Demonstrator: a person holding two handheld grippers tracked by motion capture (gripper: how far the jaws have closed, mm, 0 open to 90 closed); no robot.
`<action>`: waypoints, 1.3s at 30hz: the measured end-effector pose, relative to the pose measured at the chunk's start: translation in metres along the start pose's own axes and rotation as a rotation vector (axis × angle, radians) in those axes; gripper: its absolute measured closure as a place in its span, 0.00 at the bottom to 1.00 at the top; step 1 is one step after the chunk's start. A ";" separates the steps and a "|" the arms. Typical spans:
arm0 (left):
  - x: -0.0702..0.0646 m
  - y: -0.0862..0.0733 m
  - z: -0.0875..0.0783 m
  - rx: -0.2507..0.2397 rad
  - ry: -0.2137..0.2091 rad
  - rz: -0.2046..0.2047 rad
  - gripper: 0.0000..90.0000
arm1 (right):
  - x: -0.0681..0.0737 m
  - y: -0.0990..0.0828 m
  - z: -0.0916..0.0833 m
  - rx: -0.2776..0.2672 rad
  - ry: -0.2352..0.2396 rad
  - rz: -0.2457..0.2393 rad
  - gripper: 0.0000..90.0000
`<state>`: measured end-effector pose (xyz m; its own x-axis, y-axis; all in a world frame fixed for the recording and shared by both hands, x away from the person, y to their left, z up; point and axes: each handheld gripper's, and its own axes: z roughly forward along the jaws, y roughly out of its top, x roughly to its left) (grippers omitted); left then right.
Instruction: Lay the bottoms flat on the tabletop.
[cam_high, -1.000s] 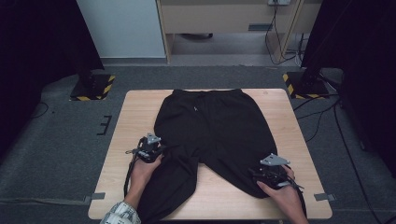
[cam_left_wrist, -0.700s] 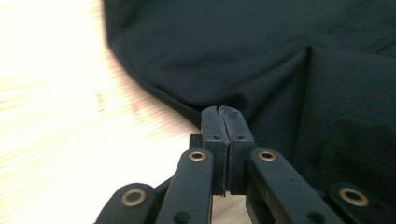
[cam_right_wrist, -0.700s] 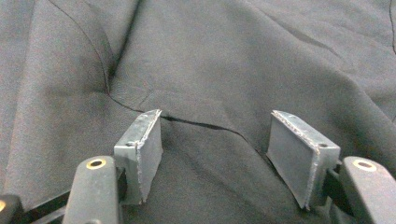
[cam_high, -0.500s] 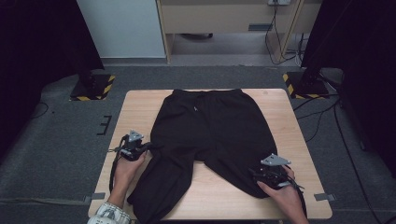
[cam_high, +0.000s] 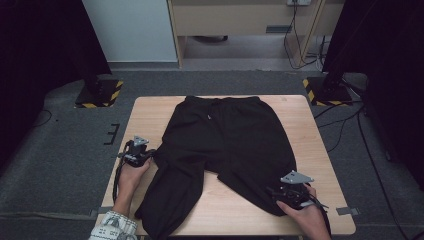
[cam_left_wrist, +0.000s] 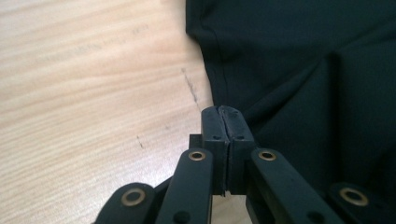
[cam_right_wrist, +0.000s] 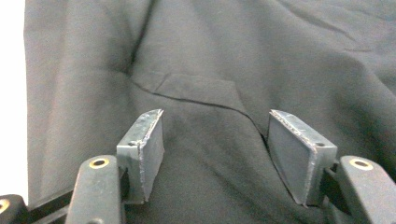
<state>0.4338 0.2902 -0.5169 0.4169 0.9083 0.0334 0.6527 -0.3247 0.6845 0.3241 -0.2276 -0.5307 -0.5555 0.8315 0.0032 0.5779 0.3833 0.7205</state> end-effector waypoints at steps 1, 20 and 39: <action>-0.001 0.000 0.000 0.014 0.009 0.013 0.98 | 0.002 0.000 0.000 0.002 0.008 -0.010 0.41; -0.084 -0.028 -0.046 -0.087 -0.098 0.088 0.47 | 0.059 0.060 0.045 -0.095 0.196 -0.096 0.58; -0.075 -0.038 -0.042 0.074 -0.098 0.146 0.92 | 0.015 0.008 -0.023 0.047 0.121 -0.094 0.97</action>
<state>0.3511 0.2458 -0.5146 0.5681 0.8212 0.0546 0.6239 -0.4730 0.6221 0.3067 -0.2211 -0.5094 -0.6747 0.7378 0.0234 0.5459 0.4774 0.6885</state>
